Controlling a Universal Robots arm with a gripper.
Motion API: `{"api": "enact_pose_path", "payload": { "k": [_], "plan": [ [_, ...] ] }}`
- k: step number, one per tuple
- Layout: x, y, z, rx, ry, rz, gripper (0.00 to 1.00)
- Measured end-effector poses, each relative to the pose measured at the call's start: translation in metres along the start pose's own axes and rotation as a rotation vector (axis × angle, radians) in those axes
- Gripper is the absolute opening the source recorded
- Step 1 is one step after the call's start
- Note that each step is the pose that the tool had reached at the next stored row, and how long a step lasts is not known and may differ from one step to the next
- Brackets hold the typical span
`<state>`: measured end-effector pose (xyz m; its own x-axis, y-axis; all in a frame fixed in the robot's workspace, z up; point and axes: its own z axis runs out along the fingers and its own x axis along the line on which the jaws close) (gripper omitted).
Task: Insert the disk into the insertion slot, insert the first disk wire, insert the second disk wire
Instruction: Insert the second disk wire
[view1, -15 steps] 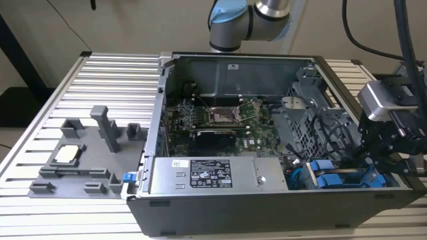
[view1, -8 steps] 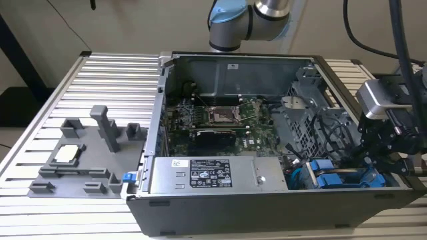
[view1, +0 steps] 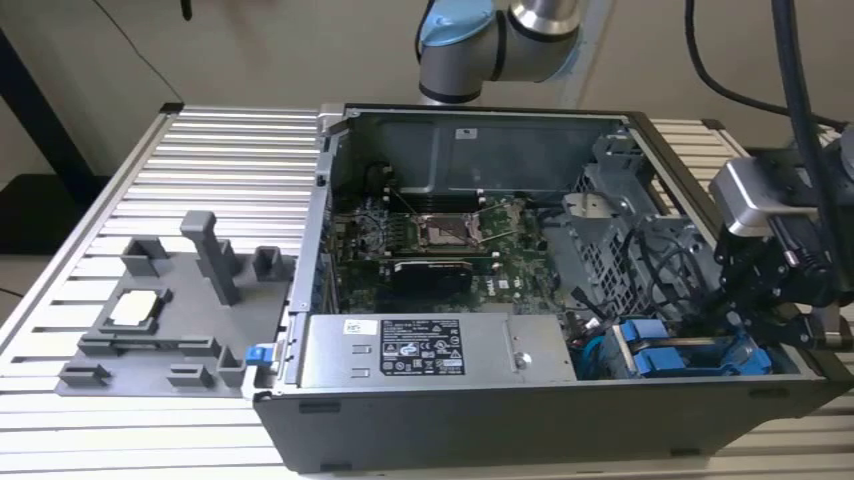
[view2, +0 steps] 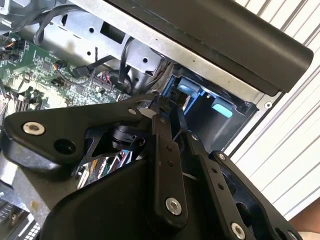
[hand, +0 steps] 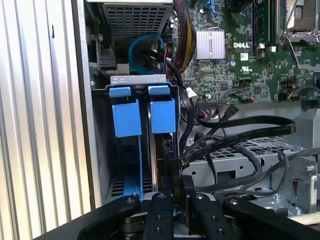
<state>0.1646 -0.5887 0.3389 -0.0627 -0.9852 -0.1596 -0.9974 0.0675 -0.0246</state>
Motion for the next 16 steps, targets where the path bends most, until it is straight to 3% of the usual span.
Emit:
{"api": "enact_pose_path", "payload": {
  "k": [16],
  "plan": [
    [0.0002, -0.0007, 0.0014, 0.0002, 0.0039, 0.0, 0.19]
  ]
}}
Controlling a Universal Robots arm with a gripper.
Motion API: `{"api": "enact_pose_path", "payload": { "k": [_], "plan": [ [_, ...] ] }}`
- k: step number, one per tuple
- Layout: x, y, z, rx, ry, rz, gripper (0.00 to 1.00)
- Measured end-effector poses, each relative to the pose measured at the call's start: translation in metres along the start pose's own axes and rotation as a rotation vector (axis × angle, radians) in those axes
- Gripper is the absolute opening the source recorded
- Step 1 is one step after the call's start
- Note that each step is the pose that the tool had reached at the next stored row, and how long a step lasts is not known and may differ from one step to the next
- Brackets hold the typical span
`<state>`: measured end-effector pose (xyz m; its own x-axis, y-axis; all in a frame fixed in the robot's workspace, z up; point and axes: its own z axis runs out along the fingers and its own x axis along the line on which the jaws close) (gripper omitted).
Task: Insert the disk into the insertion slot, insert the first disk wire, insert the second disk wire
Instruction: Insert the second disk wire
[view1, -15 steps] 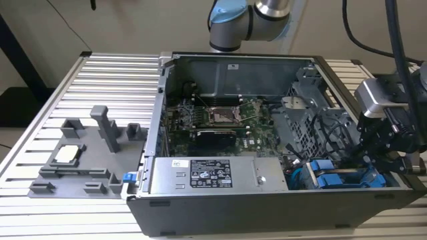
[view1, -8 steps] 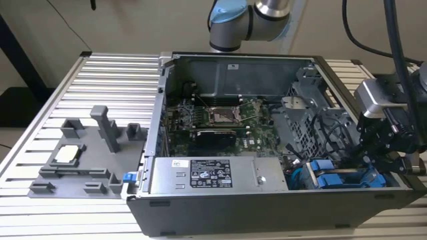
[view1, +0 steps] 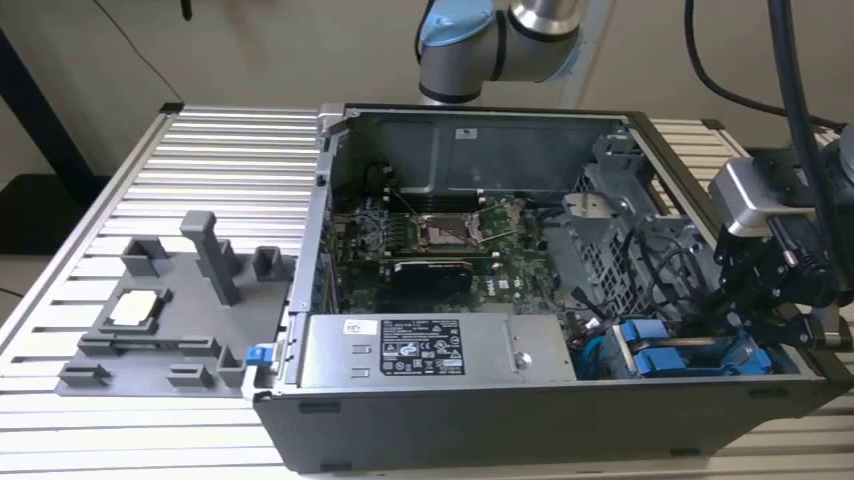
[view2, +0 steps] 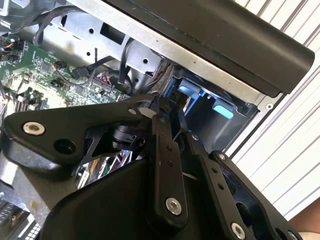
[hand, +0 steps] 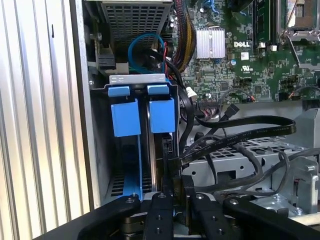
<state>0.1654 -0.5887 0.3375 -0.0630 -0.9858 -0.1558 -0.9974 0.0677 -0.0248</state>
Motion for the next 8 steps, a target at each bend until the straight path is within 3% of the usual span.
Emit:
{"api": "enact_pose_path", "payload": {
  "k": [8],
  "plan": [
    [0.0001, 0.0001, 0.001, -0.0006, 0.0007, -0.004, 0.19]
  ]
}}
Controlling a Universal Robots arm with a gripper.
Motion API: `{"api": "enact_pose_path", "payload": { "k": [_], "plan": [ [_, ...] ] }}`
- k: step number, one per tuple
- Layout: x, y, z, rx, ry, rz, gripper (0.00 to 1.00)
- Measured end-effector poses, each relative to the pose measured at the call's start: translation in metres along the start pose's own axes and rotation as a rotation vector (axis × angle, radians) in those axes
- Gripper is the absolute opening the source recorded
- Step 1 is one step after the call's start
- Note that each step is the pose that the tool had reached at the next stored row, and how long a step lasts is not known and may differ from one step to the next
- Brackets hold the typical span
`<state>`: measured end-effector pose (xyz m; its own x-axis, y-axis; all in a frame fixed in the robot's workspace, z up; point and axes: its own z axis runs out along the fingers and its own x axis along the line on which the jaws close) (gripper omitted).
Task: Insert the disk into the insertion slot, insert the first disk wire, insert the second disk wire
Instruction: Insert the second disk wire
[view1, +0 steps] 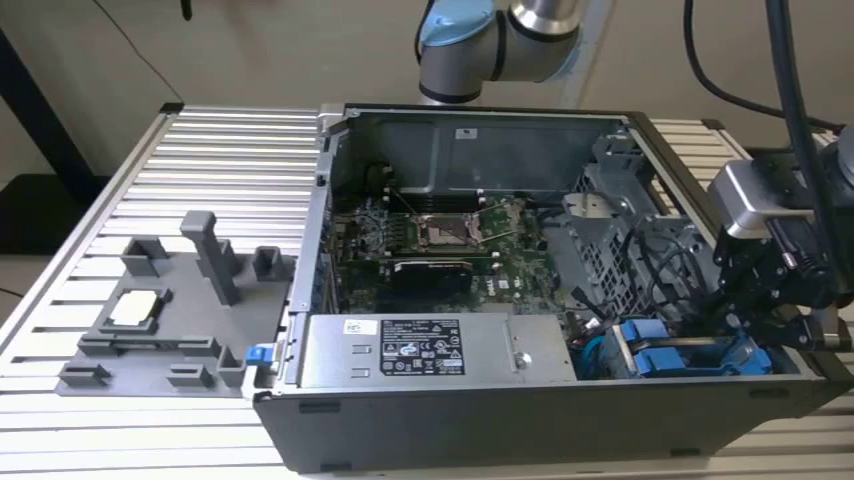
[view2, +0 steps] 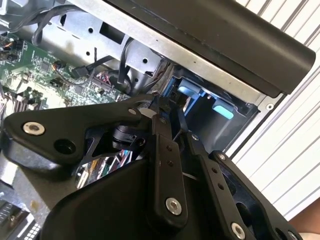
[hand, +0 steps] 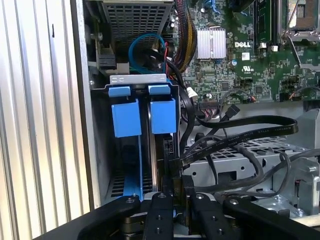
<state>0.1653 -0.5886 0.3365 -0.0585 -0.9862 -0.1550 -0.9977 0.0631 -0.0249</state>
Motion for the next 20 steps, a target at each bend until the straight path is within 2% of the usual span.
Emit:
{"api": "enact_pose_path", "payload": {
  "k": [8, 10, 11, 14, 20],
  "plan": [
    [0.0009, 0.0004, 0.0049, -0.0012, 0.0, -0.008, 0.2],
    [0.0009, 0.0004, 0.0046, -0.0023, 0.0022, -0.008, 0.2],
    [0.0007, 0.0004, 0.0037, -0.0041, 0.0035, -0.008, 0.27],
    [-0.0003, 0.0001, -0.0026, -0.0102, 0.0044, -0.007, 0.27],
    [-0.0035, -0.0004, -0.0228, -0.0163, 0.005, -0.006, 0.27]
  ]
}}
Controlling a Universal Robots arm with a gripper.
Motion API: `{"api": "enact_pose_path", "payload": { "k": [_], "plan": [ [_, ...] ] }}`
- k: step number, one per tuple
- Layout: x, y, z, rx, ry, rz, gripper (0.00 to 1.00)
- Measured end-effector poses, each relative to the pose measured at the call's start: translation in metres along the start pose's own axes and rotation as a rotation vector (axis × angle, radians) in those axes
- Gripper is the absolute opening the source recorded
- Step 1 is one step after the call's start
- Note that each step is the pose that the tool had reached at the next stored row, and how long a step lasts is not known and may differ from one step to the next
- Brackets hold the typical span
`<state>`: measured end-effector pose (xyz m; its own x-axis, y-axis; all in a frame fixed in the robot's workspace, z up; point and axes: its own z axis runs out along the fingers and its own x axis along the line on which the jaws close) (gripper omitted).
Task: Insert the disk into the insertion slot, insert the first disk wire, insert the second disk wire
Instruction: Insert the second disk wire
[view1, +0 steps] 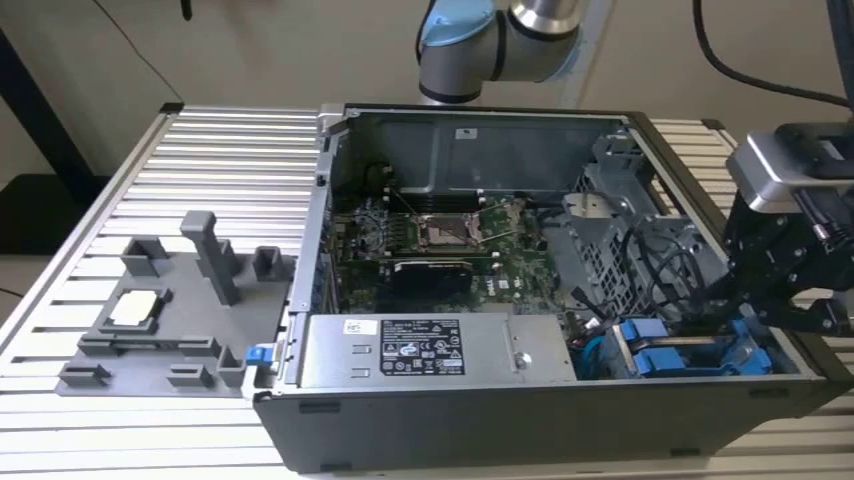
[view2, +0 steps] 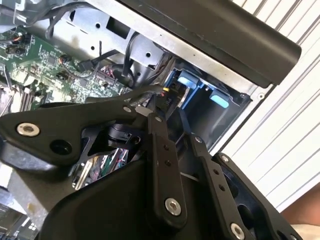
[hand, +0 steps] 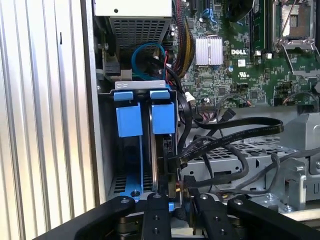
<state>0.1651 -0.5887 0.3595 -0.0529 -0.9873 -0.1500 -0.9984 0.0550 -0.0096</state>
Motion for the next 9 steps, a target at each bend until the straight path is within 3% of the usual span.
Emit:
{"api": "enact_pose_path", "payload": {
  "k": [2, 9],
  "plan": [
    [-0.0004, -0.0001, -0.0026, -0.0004, 0.0, 0.0, 0.27],
    [-0.0004, -0.0001, -0.0026, -0.0008, 0.0, 0.0, 0.27]
  ]
}}
